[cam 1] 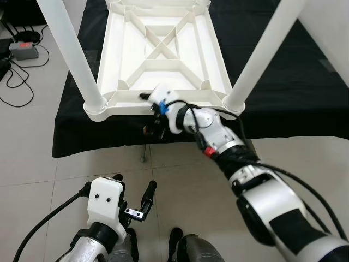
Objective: Building children table
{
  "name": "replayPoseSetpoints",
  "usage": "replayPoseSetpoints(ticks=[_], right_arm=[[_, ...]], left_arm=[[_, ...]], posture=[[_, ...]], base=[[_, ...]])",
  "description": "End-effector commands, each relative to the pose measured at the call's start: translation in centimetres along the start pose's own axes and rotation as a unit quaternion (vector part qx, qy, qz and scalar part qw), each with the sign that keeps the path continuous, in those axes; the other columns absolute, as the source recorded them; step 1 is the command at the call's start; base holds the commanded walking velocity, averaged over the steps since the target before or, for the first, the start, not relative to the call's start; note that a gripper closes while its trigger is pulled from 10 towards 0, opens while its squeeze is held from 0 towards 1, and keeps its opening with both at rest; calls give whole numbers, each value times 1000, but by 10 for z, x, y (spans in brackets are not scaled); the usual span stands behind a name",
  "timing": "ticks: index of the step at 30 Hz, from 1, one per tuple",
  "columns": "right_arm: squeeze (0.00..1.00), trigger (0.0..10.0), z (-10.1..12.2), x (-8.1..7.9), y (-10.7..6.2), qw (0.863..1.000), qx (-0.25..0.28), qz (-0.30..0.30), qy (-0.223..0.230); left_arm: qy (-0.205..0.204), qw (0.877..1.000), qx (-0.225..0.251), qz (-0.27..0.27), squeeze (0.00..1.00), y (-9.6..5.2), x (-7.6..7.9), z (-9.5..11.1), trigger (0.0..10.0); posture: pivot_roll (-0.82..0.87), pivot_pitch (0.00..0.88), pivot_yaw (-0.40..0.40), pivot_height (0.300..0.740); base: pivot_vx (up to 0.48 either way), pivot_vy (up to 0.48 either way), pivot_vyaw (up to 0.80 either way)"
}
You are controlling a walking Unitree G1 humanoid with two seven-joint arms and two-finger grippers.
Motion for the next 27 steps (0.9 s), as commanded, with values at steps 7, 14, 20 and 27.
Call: replayPoseSetpoints(ticks=[7, 14, 20, 27], right_arm=[[0, 10000, -17, 7, -3, 995, -71, -18, -71], [0, 10000, -14, 17, 2, 986, -101, -40, -130], [0, 10000, 7, 28, 15, 981, -99, -122, -110], [0, 10000, 30, 26, 28, 974, -91, -172, -118]], left_arm=[[2, 1000, -18, 7, 0, -2, -1, -6, 10000], [1, 1000, -18, 7, 0, -3, 0, -6, 10000], [1, 1000, -18, 8, 0, -2, 1, -6, 10000], [1, 1000, -16, 10, 0, 0, 2, -7, 10000]], posture=[[114, 273, -95, 740], [114, 271, -104, 740], [119, 266, -111, 740], [117, 255, -116, 740]], base=[[0, 0, 0], [0, 0, 0], [0, 0, 0], [0, 0, 0]])
Point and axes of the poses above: a point about 5 cm out from each wrist's last joint towards the gripper, its own y axis pointing out of the wrist towards the gripper, its own z axis along the axis of the wrist's last joint, x = y × z, the point moved 4 cm from there along y, pointing out of the wrist towards the gripper, and after that the axes turned 12 degrees about -y, right-handed, at the moved point
